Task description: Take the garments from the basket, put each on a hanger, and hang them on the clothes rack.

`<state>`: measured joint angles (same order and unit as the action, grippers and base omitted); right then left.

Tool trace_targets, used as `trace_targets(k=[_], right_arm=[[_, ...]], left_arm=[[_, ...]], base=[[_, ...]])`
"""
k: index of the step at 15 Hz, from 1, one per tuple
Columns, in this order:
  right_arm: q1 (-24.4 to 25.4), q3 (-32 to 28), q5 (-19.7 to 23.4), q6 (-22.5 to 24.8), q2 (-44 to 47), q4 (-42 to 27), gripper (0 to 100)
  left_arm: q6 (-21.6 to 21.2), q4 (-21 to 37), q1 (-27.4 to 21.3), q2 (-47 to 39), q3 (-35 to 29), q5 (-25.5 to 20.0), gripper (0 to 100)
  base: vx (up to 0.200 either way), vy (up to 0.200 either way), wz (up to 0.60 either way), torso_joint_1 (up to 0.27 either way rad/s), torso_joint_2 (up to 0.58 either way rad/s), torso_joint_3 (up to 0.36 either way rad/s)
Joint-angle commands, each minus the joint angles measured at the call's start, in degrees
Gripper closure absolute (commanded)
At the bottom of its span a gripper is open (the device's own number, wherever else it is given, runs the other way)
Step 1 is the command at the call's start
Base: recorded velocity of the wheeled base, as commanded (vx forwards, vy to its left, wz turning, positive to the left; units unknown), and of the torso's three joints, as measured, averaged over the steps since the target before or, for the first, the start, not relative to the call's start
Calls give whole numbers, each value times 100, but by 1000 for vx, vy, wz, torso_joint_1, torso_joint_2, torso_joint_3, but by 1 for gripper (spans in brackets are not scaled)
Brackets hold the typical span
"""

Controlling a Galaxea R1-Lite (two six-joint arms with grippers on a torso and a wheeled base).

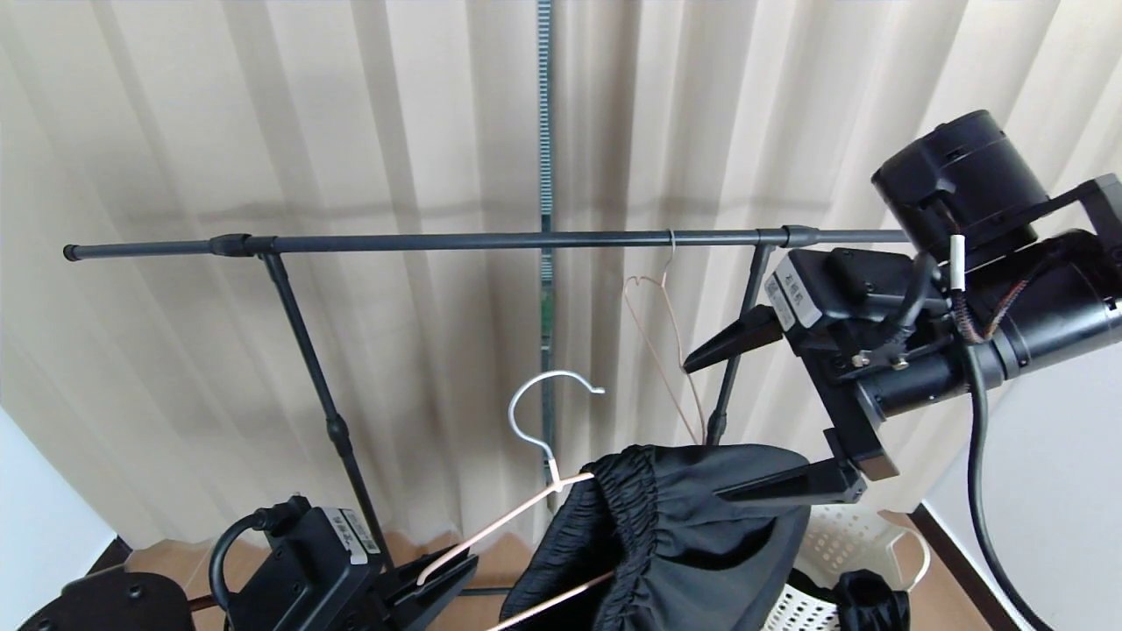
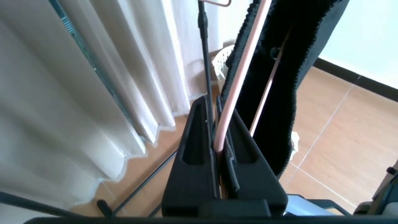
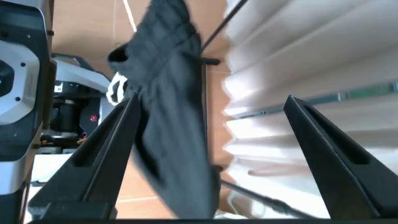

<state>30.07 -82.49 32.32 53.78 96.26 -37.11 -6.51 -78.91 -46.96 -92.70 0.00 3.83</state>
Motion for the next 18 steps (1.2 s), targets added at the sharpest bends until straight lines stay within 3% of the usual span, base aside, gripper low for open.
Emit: trace_targets(k=[1, 6, 16, 17, 18], right_arm=[[236, -56, 3, 9, 455, -16, 0], [394, -48, -6, 9, 886, 2, 0], [368, -30, -6, 9, 930, 11, 0], [368, -30, -6, 0, 930, 19, 100], [359, -12, -6, 0, 912, 11, 100]], left_arm=[[1, -2, -24, 32, 0, 4, 100], [1, 7, -121, 24, 0, 13, 100], [1, 16, -121, 24, 0, 13, 100], [9, 7, -121, 32, 0, 13, 100], [9, 16, -121, 24, 0, 13, 100]], base=[[0, 0, 0, 0, 0, 0], [0, 0, 0, 0, 0, 0], [0, 0, 0, 0, 0, 0], [0, 0, 0, 0, 0, 0], [0, 0, 0, 0, 0, 0]])
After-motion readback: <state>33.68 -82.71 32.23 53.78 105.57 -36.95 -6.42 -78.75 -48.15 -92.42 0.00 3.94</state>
